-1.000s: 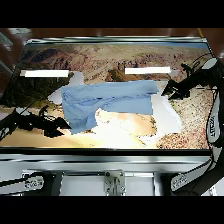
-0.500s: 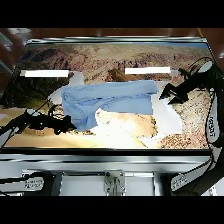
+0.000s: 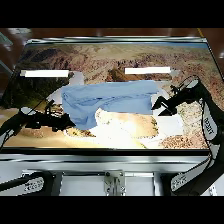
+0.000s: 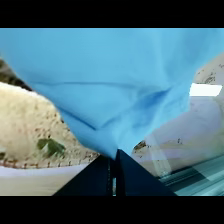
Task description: Fold the shirts.
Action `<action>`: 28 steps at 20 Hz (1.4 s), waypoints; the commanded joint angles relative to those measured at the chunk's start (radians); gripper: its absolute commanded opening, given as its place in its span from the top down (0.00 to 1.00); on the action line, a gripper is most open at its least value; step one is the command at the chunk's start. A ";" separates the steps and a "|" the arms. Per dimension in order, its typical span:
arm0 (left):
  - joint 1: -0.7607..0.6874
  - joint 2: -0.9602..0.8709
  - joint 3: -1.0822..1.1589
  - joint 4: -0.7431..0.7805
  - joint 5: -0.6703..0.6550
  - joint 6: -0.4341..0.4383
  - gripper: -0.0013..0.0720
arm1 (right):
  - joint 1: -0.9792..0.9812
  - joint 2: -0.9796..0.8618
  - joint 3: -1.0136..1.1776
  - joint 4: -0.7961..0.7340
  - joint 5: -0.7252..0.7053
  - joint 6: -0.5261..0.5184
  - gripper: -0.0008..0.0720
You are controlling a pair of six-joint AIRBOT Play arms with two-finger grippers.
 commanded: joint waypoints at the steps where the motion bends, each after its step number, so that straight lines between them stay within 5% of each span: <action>1: 0.000 0.072 0.001 -0.003 -0.004 0.008 0.93 | 0.024 -0.042 -0.017 0.092 -0.072 0.002 0.11; 2: 0.000 0.085 0.001 -0.003 -0.004 0.008 0.93 | 0.042 -0.050 -0.017 0.090 -0.097 0.002 0.11; 3: 0.000 0.097 0.001 -0.003 -0.004 0.008 0.93 | 0.057 -0.055 -0.016 0.089 -0.127 0.004 0.21; 5: 0.003 0.119 0.004 -0.002 -0.004 0.008 0.93 | 0.080 -0.054 -0.016 0.111 -0.179 0.007 0.76; 6: 0.014 0.132 0.016 0.004 -0.005 0.011 0.93 | 0.084 -0.051 -0.012 0.151 -0.171 -0.014 0.90; 11: 0.122 0.317 0.317 0.104 -0.038 0.011 0.94 | 0.081 0.145 0.140 0.218 -0.044 -0.263 0.91; 14: 0.175 0.455 0.703 0.104 0.030 0.015 0.94 | 0.079 0.359 0.352 0.198 -0.036 -0.298 0.91; 20: 0.196 0.519 1.333 0.148 0.253 0.014 0.93 | 0.079 0.763 0.628 0.025 -0.188 -0.106 0.91; 28: 0.196 0.575 1.389 0.156 0.142 0.004 0.93 | 0.079 1.051 0.628 -0.150 -0.204 0.020 0.91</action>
